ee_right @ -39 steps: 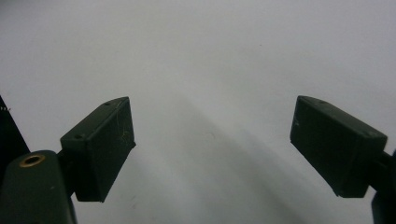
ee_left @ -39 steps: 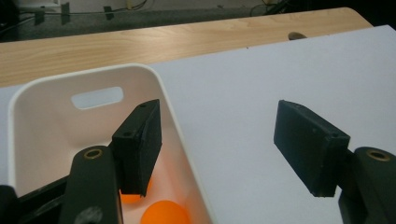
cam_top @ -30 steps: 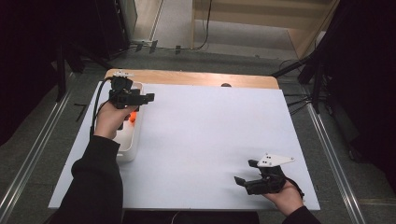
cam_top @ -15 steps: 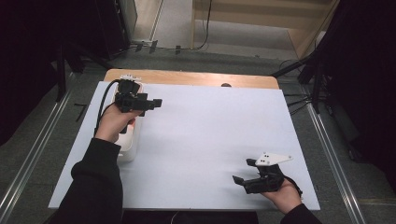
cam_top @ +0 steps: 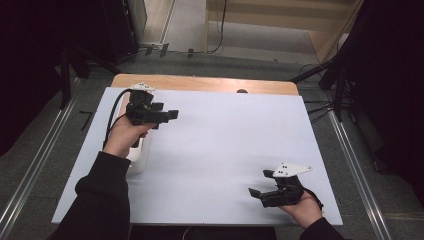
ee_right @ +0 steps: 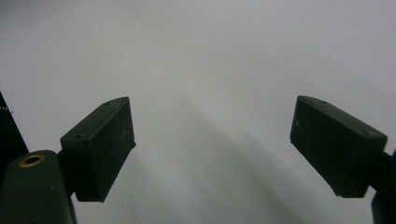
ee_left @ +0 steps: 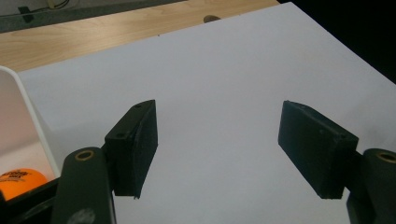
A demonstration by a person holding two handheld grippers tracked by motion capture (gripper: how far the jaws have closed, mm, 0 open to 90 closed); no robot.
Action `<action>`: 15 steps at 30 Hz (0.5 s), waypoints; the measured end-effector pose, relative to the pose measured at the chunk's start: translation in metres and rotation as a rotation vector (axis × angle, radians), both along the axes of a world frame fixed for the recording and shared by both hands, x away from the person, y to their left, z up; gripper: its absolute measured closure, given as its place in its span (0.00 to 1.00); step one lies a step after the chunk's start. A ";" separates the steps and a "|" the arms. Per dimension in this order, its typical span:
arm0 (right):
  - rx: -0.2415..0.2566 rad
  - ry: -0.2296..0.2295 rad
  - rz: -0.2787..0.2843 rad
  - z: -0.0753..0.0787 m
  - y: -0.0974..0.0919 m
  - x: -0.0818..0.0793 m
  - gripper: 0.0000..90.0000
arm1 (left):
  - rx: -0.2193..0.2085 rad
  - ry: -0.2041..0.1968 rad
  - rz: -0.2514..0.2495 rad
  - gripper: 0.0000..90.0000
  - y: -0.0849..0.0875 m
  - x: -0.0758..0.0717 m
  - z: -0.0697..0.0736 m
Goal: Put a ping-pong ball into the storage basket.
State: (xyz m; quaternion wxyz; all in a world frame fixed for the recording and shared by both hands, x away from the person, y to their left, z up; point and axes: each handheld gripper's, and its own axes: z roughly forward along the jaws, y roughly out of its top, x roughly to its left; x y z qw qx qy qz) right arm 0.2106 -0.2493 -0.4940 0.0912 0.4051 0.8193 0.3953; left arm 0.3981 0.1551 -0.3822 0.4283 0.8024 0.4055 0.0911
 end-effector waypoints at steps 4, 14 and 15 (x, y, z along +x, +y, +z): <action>-0.001 0.003 0.001 0.000 0.000 0.000 0.14 | -0.004 -0.006 -0.007 0.32 -0.001 -0.004 -0.002; -0.002 0.003 0.001 0.000 0.000 0.000 0.14 | -0.001 -0.013 -0.049 0.32 -0.004 -0.020 -0.007; -0.002 0.002 0.003 0.000 0.000 0.000 0.14 | 0.002 -0.015 -0.053 0.32 -0.005 -0.022 -0.008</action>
